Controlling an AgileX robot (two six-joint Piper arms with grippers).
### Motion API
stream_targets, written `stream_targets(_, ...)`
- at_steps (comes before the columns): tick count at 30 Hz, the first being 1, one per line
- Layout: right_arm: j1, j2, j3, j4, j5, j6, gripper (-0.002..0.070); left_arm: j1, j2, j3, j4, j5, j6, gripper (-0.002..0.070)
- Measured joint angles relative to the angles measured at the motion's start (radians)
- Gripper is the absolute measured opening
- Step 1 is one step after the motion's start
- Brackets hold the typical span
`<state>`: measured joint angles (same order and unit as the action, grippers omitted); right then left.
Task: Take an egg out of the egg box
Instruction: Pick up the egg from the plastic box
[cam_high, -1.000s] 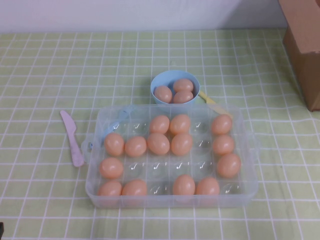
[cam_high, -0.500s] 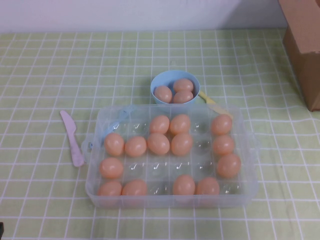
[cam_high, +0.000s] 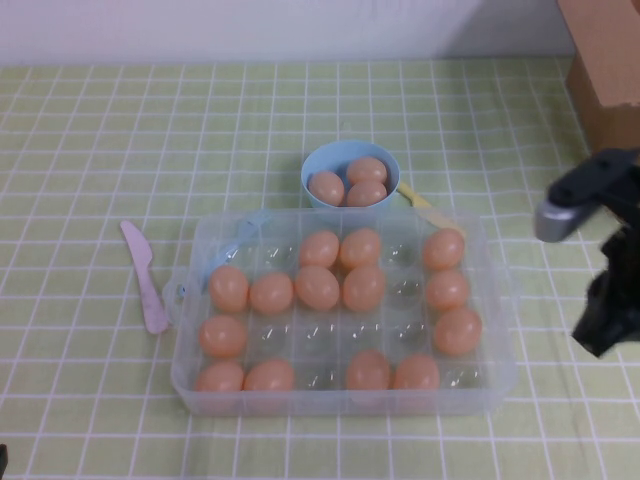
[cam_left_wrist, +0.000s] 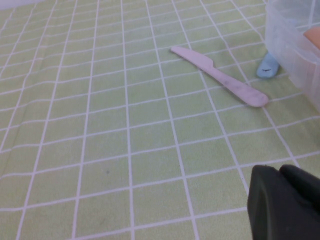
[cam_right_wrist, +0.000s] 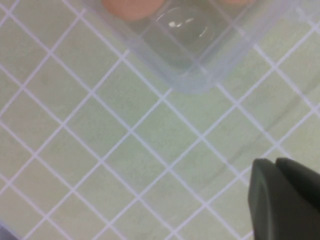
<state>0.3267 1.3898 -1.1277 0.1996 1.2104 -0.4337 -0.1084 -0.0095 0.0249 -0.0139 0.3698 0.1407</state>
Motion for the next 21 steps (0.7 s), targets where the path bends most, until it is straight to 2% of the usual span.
stream_targets(6,0.076,0.188,-0.197,-0.100,0.009,0.008,-0.0019,0.000,0.000,0.000,0.000,0.000,0.000,-0.0003)
stream_targets(11,0.089,0.311,-0.345,-0.124,0.011,0.034,-0.0015,0.000,0.000,0.000,0.000,0.000,0.000,-0.0003)
stream_targets(14,0.100,0.383,-0.415,-0.119,0.011,0.029,0.0031,0.000,0.000,0.000,0.000,0.000,0.000,-0.0004)
stream_targets(17,0.132,0.447,-0.476,-0.102,0.013,0.005,0.0141,0.000,0.000,0.000,0.000,0.000,0.000,-0.0004)
stream_targets(21,0.175,0.534,-0.558,-0.087,0.015,-0.002,0.0417,0.000,0.000,0.000,0.000,0.000,0.000,-0.0004)
